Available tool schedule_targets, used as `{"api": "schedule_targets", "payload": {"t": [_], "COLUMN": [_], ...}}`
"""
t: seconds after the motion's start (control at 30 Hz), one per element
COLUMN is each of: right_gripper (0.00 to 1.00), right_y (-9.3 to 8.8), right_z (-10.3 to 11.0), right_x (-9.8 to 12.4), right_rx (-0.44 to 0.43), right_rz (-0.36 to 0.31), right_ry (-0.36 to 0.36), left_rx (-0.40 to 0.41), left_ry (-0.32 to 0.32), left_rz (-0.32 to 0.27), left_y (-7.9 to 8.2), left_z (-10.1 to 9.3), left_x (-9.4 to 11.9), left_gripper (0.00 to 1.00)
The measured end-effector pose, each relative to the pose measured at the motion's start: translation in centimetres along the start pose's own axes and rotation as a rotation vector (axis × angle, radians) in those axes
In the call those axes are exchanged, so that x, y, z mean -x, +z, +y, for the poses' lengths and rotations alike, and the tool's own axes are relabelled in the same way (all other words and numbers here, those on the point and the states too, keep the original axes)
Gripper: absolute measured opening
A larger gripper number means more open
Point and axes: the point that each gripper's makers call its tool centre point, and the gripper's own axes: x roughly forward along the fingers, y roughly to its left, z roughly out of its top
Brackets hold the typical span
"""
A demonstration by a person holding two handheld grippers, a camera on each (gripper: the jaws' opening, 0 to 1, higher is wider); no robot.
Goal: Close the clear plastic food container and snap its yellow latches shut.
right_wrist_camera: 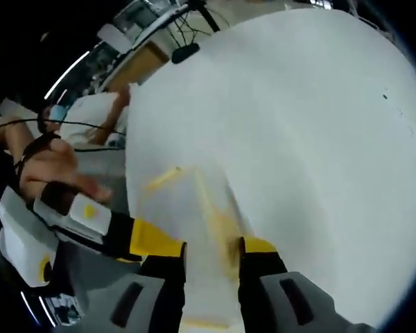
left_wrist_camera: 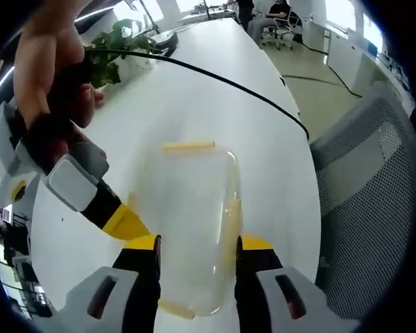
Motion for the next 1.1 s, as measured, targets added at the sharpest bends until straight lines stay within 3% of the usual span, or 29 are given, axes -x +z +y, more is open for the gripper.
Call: {"api": "schedule_targets", "payload": {"t": [0.03, 0.07, 0.1, 0.17, 0.27, 0.3, 0.4, 0.47, 0.73, 0.83, 0.87, 0.93, 0.97, 1.07, 1.1], "right_gripper": [0.27, 0.28, 0.28, 0.29, 0.31, 0.32, 0.32, 0.32, 0.35, 0.45, 0.44, 0.43, 0.43, 0.43, 0.42], "right_y": [-0.1, 0.0, -0.1, 0.1, 0.0, -0.1, -0.3, -0.4, -1.0, -2.8, -2.7, -3.0, -2.7, -2.5, -2.2], "right_z": [0.0, 0.1, 0.3, 0.1, -0.1, 0.2, 0.4, 0.5, 1.0, 0.9, 0.6, -0.1, 0.3, 0.2, 0.2], "right_x": [0.0, -0.1, -0.1, 0.2, 0.5, 0.4, 0.5, 0.6, 1.1, 0.4, 0.0, 0.1, 0.0, 0.3, 0.5], "right_rx": [-0.007, 0.051, 0.026, 0.179, 0.130, 0.138, 0.174, 0.184, 0.205, 0.204, 0.246, 0.218, 0.187, 0.234, 0.315], "right_rz": [0.003, 0.006, 0.004, -0.020, -0.037, -0.034, -0.016, -0.009, 0.016, 0.099, 0.112, 0.147, 0.136, 0.152, 0.145], "right_ry": [0.006, 0.011, 0.008, 0.021, 0.003, -0.001, -0.020, -0.015, 0.018, 0.013, 0.014, -0.029, -0.004, -0.031, -0.047], "left_rx": [0.001, 0.001, -0.005, -0.001, -0.038, -0.084, -0.107, -0.076, -0.094, -0.082, -0.077, -0.090, -0.093, -0.090, -0.085], "left_ry": [-0.003, -0.001, 0.003, 0.012, 0.038, 0.042, 0.036, 0.031, 0.042, 0.040, 0.038, 0.032, 0.036, 0.053, 0.056], "left_rz": [-0.005, -0.005, -0.005, -0.022, -0.019, -0.011, -0.008, -0.017, -0.011, -0.020, -0.020, -0.016, -0.008, 0.006, 0.006], "left_y": [0.1, 0.1, 0.1, 0.2, 0.3, 0.3, 0.3, 0.5, 0.5, 0.7, 0.7, 0.8, 0.8, 0.8, 0.8], "left_z": [-0.1, -0.2, -0.2, 0.0, 0.2, 0.1, -0.2, -0.3, -0.4, -0.3, -0.3, -0.5, -0.5, -0.4, -0.3], "left_x": [0.0, 0.0, 0.0, 0.1, 0.0, 0.0, 0.1, 0.1, 0.0, 0.0, -0.1, -0.2, -0.3, -0.3, -0.3], "left_gripper": [0.41, 0.41, 0.41, 0.41, 0.43, 0.43, 0.44, 0.44, 0.43, 0.43, 0.42, 0.42, 0.42, 0.42, 0.42]}}
